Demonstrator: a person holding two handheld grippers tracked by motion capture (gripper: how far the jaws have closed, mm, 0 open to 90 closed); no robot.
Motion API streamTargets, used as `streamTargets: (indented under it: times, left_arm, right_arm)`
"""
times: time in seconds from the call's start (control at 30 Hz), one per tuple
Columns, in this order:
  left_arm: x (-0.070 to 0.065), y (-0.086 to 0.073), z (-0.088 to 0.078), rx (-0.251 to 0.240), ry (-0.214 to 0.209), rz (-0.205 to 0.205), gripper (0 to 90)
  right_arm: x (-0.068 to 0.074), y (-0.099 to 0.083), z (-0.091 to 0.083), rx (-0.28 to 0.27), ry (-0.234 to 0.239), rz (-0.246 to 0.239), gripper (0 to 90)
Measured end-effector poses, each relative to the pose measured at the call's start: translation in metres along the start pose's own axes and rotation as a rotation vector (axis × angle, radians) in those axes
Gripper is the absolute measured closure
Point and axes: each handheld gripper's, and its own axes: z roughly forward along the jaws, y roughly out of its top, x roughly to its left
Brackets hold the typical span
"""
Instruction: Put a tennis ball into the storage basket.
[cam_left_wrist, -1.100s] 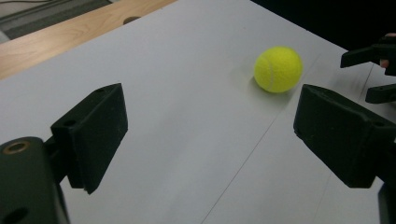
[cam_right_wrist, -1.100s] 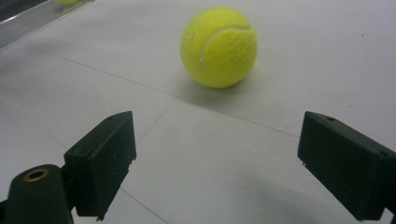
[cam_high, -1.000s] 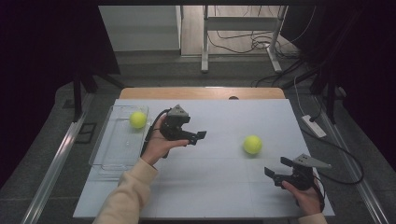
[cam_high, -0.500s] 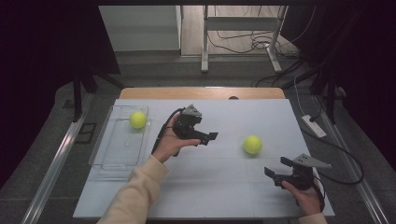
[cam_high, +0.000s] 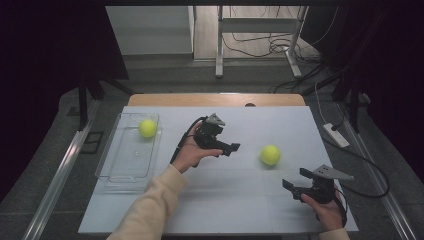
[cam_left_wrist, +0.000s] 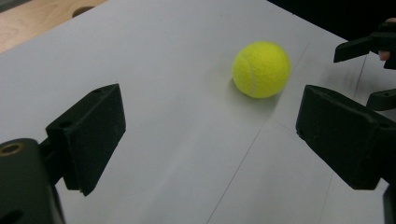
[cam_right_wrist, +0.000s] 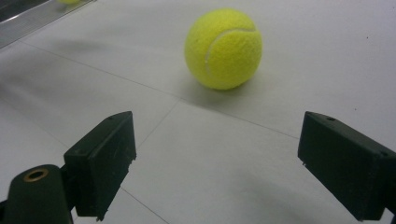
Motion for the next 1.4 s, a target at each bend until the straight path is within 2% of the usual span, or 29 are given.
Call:
streamTargets:
  times: [0.8,0.9,1.4]
  left_arm:
    - [-0.016,0.022,0.036,0.044,-0.054,0.038,9.5]
    - [-0.018,0.025,0.041,0.045,-0.072,0.034,9.6]
    - [-0.027,0.035,0.058,0.069,-0.08,0.044,9.5]
  right_arm:
    - [0.005,-0.002,-0.002,0.0,0.001,-0.006,11.1]
    - [0.005,-0.002,-0.002,0.001,0.001,-0.004,11.1]
    - [0.005,-0.002,-0.001,0.007,0.004,-0.008,11.1]
